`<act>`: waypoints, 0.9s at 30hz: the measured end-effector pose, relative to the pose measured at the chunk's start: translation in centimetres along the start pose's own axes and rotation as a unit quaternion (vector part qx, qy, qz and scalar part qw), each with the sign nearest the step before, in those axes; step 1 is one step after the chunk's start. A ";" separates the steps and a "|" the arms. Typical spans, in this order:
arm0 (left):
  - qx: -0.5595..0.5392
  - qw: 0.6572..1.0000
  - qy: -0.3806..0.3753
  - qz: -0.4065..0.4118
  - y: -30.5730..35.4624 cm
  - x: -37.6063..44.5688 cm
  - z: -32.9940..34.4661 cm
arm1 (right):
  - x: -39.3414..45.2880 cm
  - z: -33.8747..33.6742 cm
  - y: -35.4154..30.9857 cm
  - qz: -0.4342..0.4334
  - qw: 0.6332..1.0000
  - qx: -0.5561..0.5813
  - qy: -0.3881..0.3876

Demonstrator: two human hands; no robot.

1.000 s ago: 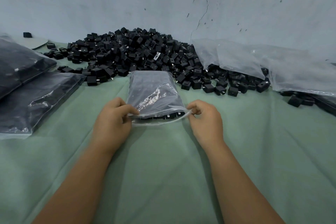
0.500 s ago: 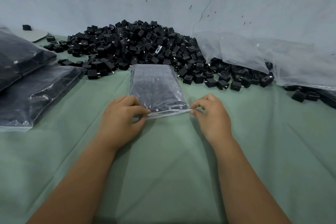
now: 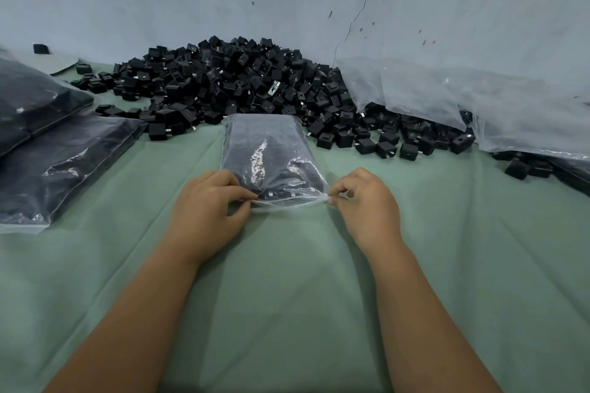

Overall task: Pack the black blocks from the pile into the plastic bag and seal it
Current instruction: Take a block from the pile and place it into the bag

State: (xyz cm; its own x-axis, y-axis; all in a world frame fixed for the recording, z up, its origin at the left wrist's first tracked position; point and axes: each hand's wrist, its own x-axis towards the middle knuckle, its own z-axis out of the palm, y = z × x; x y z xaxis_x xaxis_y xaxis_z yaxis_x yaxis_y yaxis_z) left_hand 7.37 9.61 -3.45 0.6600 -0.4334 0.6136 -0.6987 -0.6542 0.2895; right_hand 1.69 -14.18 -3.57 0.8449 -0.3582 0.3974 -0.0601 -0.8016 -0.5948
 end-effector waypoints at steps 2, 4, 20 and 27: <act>-0.010 1.000 0.000 -0.004 -0.1 0.0 0.0 | 0.1 0.0 0.0 0.001 1.000 0.000 -0.006; -0.016 1.000 -0.003 -0.009 -0.1 0.0 0.0 | 0.0 0.0 -0.1 -0.003 1.000 -0.010 -0.008; 0.022 0.999 0.031 -0.034 -0.4 0.0 0.0 | -0.3 0.0 -0.2 -0.023 1.000 -0.016 0.001; 0.051 0.998 -0.013 0.043 0.8 0.0 -0.1 | -0.5 0.0 0.0 -0.048 0.998 -0.016 -0.023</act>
State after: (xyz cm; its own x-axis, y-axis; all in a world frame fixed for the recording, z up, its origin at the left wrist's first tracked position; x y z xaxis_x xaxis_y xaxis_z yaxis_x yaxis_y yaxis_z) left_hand 6.75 9.16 -3.18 0.6061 -0.5059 0.6137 -0.7224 -0.6730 0.1587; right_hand 1.31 -14.01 -3.73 0.8715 -0.2574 0.4174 0.0058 -0.8458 -0.5335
